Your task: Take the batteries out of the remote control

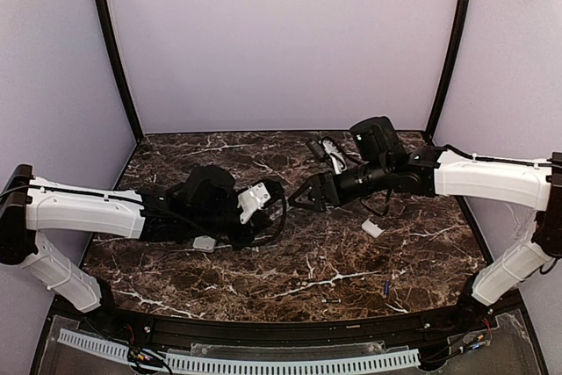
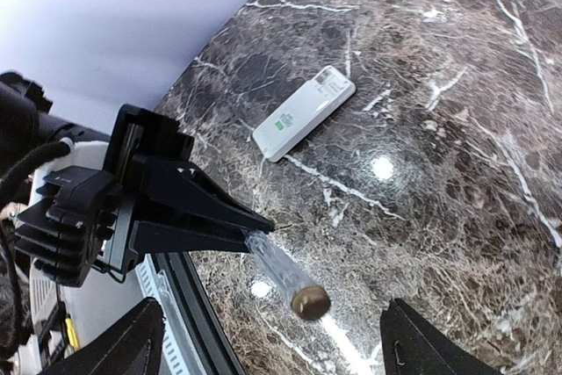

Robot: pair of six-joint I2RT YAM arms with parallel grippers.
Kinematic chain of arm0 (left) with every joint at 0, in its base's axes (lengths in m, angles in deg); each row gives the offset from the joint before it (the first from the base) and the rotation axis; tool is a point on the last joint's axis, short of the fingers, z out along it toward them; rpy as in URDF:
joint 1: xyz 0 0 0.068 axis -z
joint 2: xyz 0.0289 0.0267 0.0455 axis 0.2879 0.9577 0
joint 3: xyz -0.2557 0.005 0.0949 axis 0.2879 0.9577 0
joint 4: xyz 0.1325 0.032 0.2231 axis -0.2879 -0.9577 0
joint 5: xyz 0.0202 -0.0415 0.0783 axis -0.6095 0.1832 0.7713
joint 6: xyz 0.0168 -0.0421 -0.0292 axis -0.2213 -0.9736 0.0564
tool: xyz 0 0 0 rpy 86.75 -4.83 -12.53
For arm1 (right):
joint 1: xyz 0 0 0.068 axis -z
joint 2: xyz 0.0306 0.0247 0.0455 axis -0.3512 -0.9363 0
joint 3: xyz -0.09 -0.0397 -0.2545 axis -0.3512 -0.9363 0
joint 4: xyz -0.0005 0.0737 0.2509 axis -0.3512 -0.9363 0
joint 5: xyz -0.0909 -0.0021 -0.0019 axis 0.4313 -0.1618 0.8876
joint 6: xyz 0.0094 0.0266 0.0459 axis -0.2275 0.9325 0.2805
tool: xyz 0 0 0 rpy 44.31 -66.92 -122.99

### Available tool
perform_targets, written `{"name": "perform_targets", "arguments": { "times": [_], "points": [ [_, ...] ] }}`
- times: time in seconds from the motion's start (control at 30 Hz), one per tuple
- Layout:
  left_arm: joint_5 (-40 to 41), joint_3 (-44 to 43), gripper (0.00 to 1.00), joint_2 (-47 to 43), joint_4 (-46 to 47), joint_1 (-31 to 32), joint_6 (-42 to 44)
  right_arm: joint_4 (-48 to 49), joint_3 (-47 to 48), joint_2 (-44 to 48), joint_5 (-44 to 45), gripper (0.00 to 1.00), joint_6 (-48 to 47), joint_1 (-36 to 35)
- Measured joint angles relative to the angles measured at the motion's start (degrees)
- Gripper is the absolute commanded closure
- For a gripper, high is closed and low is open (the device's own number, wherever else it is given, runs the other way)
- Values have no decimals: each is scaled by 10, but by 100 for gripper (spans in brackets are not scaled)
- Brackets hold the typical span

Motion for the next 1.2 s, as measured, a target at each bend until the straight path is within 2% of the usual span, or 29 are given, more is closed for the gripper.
{"name": "perform_targets", "arguments": {
  "times": [0.33, 0.7, 0.97, 1.2],
  "points": [
    [94, 38, 100, 22, 7, 0, -173, -16, -16, 36, 120, 1, 7, 10],
    [155, 37, 100, 122, -30, 0, -355, -17, -31, 48, 158, 1, 15, 11],
    [155, 14, 99, 153, -54, -2, -409, -20, -41, 55, 163, 1, 16, 11],
    [156, 4, 91, 162, -69, -2, -428, -20, -41, 55, 164, 1, 15, 11]
  ]
}}
